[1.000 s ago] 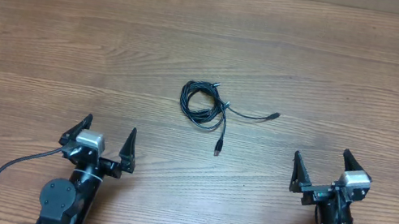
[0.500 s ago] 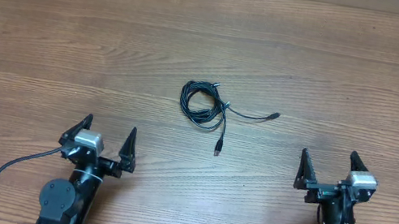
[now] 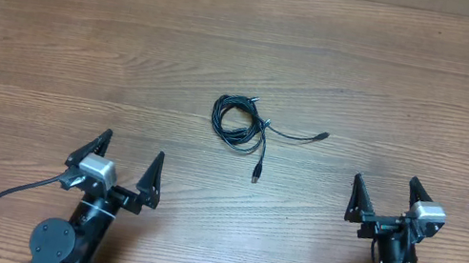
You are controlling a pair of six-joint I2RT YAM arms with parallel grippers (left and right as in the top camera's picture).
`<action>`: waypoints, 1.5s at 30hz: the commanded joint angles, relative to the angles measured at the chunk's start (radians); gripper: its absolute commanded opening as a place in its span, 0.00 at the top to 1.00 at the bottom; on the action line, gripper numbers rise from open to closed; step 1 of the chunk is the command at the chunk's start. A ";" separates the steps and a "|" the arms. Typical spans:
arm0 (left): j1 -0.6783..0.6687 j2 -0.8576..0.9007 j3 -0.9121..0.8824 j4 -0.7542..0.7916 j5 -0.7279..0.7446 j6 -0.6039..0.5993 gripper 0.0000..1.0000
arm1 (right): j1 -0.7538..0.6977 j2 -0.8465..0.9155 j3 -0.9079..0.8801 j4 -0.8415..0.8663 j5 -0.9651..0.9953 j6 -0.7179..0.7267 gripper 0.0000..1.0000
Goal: Untangle cables
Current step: 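Raise both arms and move the grippers toward the black cable coil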
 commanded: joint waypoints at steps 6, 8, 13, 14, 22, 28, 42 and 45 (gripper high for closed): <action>-0.004 0.213 0.351 -0.232 0.055 0.055 0.00 | 0.002 -0.003 0.041 -0.034 -0.069 0.056 0.00; -0.004 0.366 0.491 -0.325 0.055 0.056 0.01 | 0.002 -0.001 0.081 -0.056 -0.069 0.056 0.00; -0.005 0.723 0.788 -0.499 0.094 0.087 0.01 | 0.002 0.029 0.221 -0.160 -0.069 0.056 0.00; -0.006 0.837 0.890 -0.569 0.128 0.111 0.00 | 0.002 0.055 0.271 -0.195 -0.069 0.056 0.00; -0.006 1.311 1.253 -0.872 0.175 0.111 0.00 | 0.002 0.372 0.581 -0.369 -0.082 0.056 0.00; -0.006 1.439 1.254 -0.888 0.196 0.030 0.00 | 0.002 0.688 0.808 -0.496 -0.237 0.056 0.00; -0.013 1.673 1.253 -0.879 0.197 -0.055 0.96 | 0.002 1.224 0.963 -0.560 -0.749 0.056 0.00; -0.033 1.726 1.253 -0.855 0.196 -0.057 0.96 | 0.003 1.269 0.963 -0.517 -0.838 0.068 0.00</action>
